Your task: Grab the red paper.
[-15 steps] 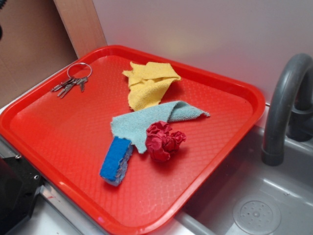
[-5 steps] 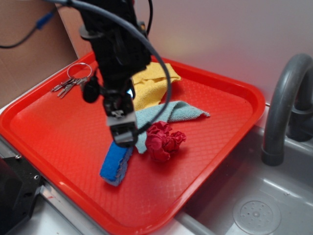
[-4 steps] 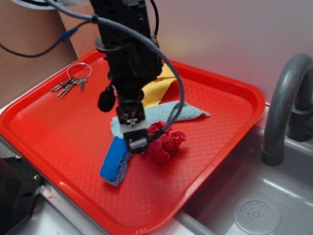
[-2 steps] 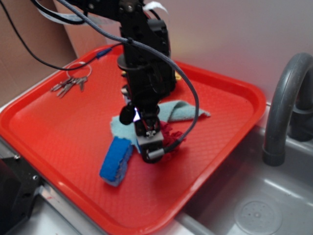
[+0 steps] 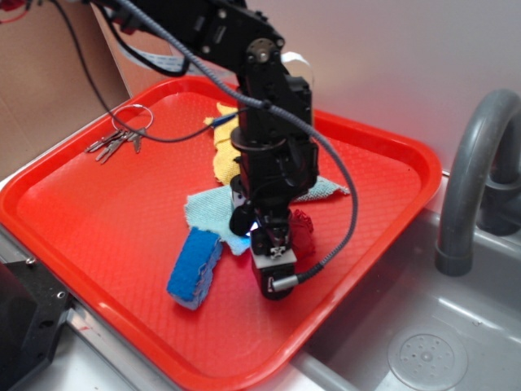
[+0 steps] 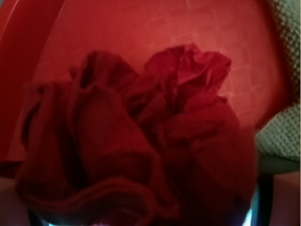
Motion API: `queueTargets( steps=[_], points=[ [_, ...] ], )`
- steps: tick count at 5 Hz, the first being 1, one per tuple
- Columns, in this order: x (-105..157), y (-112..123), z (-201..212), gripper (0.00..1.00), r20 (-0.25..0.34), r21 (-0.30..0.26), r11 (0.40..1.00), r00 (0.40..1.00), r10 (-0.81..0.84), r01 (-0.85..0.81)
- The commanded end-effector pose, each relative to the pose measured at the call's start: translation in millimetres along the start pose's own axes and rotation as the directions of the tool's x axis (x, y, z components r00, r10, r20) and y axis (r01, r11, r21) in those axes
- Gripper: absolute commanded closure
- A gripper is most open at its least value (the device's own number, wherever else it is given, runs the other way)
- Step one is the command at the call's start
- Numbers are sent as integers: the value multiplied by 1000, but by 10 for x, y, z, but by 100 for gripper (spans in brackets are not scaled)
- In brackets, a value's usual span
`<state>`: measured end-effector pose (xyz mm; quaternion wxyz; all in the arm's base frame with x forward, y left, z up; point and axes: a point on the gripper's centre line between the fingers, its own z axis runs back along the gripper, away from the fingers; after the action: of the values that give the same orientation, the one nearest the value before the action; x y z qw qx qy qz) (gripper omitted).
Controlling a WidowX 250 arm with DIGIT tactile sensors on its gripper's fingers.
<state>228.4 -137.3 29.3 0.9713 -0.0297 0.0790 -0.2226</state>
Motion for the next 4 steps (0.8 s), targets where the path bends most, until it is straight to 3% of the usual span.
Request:
queueTargets(
  steps=[1,2,3,4],
  points=[
    [215,-78,50,80,85,-65,996,995,-48,54],
    [211,-68,78,100,106,-81,996,994,-25,34],
    [126,-20,196,100,131,-92,996,991,9,4],
    [-309,206,665,100,108,-75,977,972,209,-202]
  ],
)
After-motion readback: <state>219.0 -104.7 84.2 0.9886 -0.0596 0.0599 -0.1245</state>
